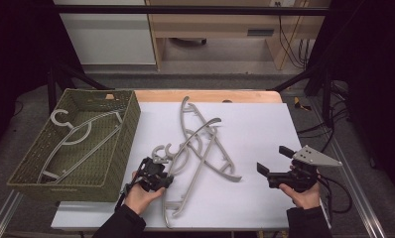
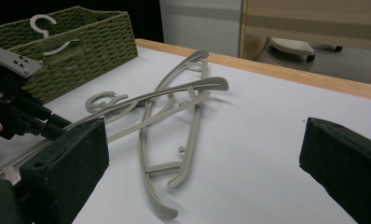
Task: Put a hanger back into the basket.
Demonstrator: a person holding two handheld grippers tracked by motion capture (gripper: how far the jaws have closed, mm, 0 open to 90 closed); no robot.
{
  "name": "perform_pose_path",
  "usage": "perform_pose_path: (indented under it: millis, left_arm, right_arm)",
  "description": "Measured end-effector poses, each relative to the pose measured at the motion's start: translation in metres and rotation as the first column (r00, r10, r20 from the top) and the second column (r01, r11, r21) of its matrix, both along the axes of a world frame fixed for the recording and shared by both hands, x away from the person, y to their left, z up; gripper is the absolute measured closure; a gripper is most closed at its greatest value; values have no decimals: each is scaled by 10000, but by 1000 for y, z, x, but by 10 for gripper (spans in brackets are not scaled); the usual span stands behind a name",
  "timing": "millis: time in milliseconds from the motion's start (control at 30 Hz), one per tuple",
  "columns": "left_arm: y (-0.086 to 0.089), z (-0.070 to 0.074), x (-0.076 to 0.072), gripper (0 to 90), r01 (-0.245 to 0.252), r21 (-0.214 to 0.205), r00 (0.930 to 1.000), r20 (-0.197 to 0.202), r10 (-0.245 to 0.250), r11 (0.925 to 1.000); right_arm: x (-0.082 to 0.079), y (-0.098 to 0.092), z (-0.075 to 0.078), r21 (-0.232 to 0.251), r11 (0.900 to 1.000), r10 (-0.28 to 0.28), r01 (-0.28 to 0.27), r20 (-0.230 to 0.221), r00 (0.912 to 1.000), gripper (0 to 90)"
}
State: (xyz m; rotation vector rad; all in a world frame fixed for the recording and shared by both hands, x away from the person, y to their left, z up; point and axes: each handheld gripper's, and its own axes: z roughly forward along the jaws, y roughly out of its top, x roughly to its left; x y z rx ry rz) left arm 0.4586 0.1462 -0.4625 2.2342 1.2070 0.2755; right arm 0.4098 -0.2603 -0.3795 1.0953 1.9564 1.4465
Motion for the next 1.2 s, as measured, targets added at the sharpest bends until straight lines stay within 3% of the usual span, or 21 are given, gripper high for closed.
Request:
perform_pose_path:
  millis: [100, 300, 533, 700, 900, 1200]
  left_arm:
    - [3, 1, 2, 728, 6, -140, 9999, -101, -7, 9999]
    - [8, 3, 3, 805, 230, -167, 9997, 105, -228, 9996]
    - [8, 2, 0, 716, 433, 237, 9990, -128, -430, 9988]
    - [7, 4, -1, 804, 360, 560, 9991, -229, -347, 9978]
    - [9, 6, -3, 814, 316, 389, 9995, 83, -319, 9987]
    - [16, 28, -9, 815, 381, -94, 9957, 848, -372, 9992]
  right_arm:
    - [0, 0, 0, 23, 10000, 10, -10, -1, 10000, 16]
    - [0, -1, 0, 15, 10000, 0, 0, 6, 10000, 16]
    - [-1, -2, 1, -5, 10000, 20, -20, 16, 10000, 16]
    - [-1, -1, 1, -4, 10000, -6, 6, 4, 10000, 16]
    - [-1, -1, 0, -10, 10000, 14, -14, -3, 10000, 16]
    - [-1, -3, 1, -18, 10000, 34, -34, 25, 10000, 16]
